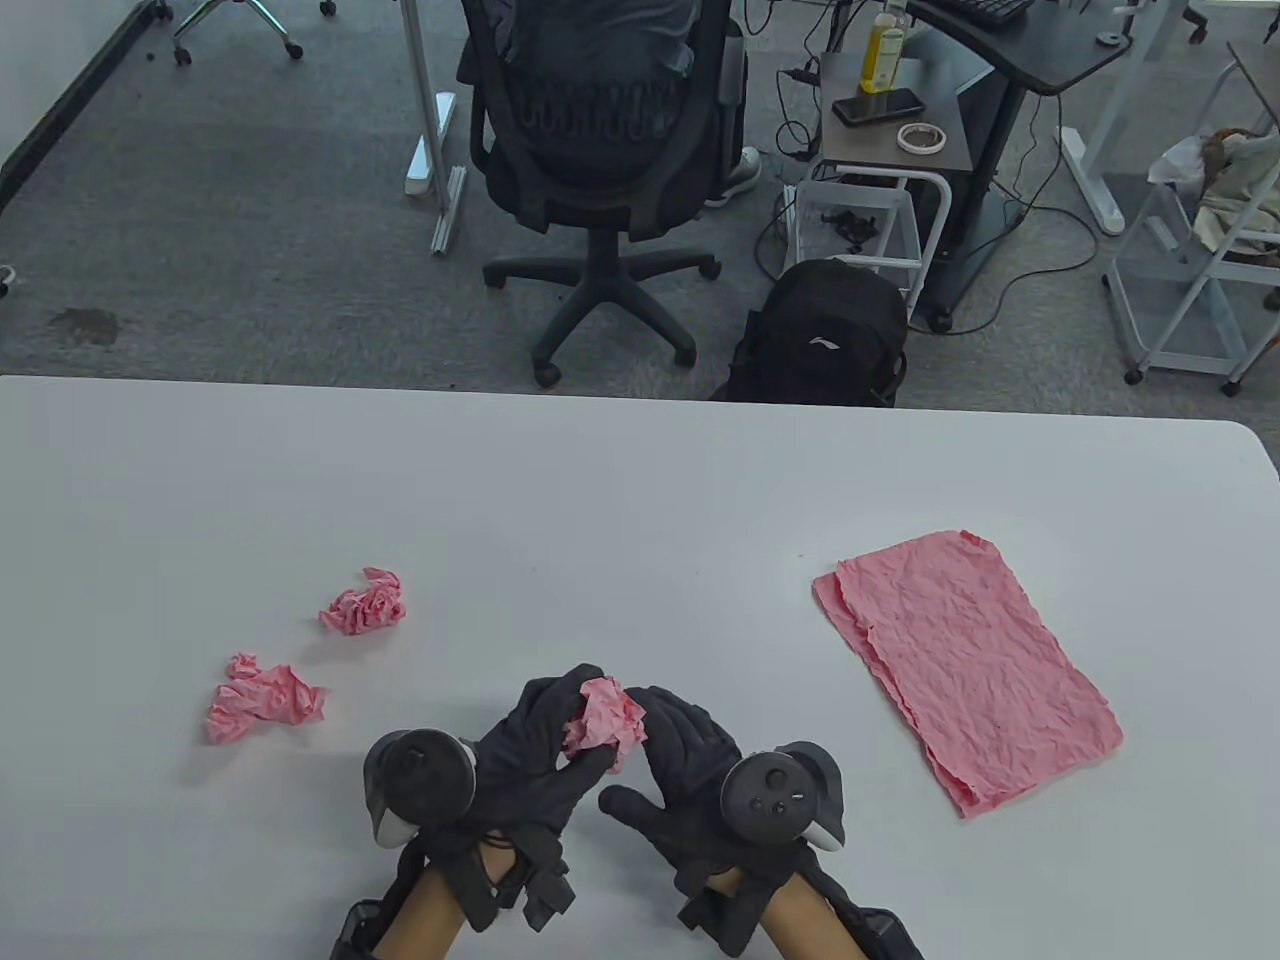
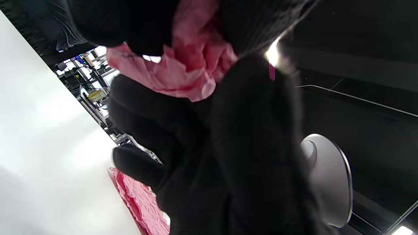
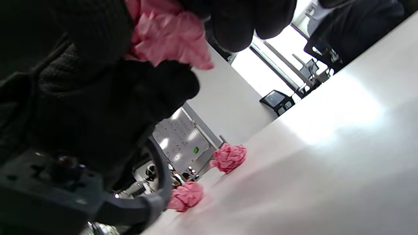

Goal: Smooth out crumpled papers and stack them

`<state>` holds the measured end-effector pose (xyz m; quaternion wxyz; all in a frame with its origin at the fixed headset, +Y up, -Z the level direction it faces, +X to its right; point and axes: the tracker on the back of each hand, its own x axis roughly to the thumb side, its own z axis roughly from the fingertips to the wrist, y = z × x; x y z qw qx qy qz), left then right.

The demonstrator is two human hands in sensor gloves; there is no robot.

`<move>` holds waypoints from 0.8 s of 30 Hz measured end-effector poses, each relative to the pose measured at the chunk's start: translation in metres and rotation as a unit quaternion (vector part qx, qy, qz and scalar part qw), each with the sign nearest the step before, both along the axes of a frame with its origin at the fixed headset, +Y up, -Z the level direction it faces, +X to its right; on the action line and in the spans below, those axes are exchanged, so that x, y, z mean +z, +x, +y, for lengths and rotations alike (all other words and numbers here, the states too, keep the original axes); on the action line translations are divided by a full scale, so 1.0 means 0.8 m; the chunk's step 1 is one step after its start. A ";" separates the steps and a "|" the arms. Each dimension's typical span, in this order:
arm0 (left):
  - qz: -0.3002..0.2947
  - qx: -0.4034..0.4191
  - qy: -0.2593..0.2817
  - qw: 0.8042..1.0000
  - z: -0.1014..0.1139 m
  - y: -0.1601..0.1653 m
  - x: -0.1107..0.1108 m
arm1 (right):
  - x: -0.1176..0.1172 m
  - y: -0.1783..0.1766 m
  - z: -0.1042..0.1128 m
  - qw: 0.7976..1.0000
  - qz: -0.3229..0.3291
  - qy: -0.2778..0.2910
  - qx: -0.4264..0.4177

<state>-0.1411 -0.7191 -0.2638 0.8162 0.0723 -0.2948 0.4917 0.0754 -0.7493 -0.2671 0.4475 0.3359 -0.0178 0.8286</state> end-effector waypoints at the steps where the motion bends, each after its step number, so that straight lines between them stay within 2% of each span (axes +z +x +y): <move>1: -0.001 -0.004 0.006 1.000 -0.001 0.000 -0.001 | 0.000 0.001 -0.002 1.000 0.000 -0.011 -0.029; 3: -0.015 -0.003 -0.005 1.000 -0.006 -0.001 -0.004 | 0.000 0.003 0.000 0.998 -0.018 -0.008 -0.055; 6: -0.037 0.039 -0.053 0.997 -0.021 -0.002 -0.012 | 0.003 0.003 0.006 0.997 -0.039 0.035 -0.050; 9: -0.039 0.043 -0.072 0.996 -0.026 -0.003 -0.015 | 0.002 0.005 0.003 0.997 -0.036 0.037 -0.055; 11: -0.033 0.017 -0.056 0.998 -0.024 -0.002 -0.014 | 0.000 0.007 0.002 0.997 -0.021 0.023 -0.069; 13: -0.026 -0.014 -0.019 0.999 -0.020 -0.001 -0.011 | -0.001 0.008 -0.001 0.995 -0.024 -0.005 -0.098; 15: -0.033 -0.022 0.012 0.999 -0.014 0.002 -0.007 | -0.003 0.012 -0.003 0.985 -0.071 -0.036 -0.155; 18: -0.022 -0.008 0.019 1.000 -0.011 0.001 -0.007 | -0.008 0.014 -0.008 0.981 -0.033 -0.099 -0.164; 20: -0.029 0.006 0.001 1.000 -0.014 -0.004 -0.011 | -0.012 0.016 -0.008 0.979 -0.034 -0.105 -0.172; 24: -0.043 0.099 -0.071 0.992 -0.024 -0.006 -0.016 | -0.009 0.017 -0.004 0.970 -0.010 -0.088 -0.225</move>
